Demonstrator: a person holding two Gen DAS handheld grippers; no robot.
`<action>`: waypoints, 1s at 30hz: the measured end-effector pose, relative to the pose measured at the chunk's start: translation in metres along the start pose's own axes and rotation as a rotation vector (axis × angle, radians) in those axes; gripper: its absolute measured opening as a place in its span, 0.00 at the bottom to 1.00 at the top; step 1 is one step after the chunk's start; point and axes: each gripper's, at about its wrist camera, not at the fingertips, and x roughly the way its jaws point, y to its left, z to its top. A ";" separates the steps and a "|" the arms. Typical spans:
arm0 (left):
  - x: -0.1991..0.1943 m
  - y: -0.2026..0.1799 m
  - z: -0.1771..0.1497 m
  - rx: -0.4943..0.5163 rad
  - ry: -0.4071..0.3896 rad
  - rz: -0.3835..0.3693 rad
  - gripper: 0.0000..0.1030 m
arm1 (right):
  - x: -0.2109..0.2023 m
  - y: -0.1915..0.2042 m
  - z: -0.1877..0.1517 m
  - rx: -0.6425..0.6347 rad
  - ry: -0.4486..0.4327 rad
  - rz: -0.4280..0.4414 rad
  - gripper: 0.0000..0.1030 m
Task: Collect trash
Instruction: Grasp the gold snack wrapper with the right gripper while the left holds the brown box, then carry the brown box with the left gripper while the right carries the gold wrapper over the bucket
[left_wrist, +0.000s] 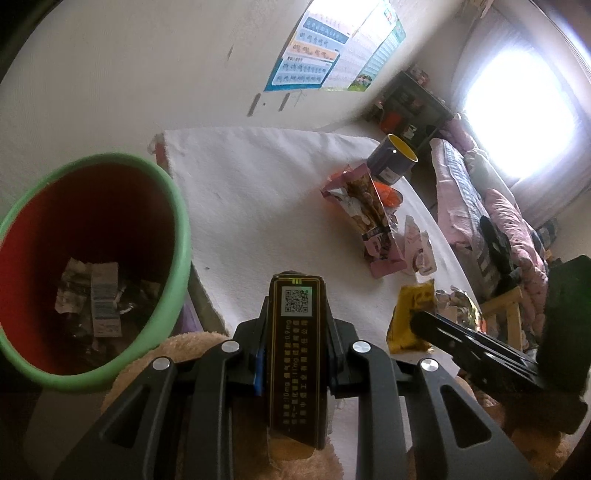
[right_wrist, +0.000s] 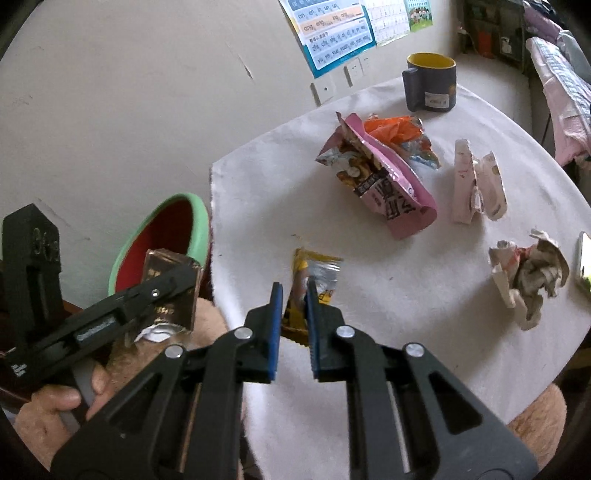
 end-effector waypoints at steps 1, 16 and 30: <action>-0.003 -0.002 0.000 0.007 -0.011 0.012 0.21 | -0.003 0.003 0.000 -0.007 -0.007 0.003 0.13; -0.077 0.027 0.016 -0.004 -0.199 0.229 0.21 | -0.030 0.040 0.007 -0.112 -0.087 0.008 0.13; -0.102 0.059 0.017 -0.028 -0.256 0.303 0.21 | -0.012 0.075 0.014 -0.171 -0.059 0.017 0.13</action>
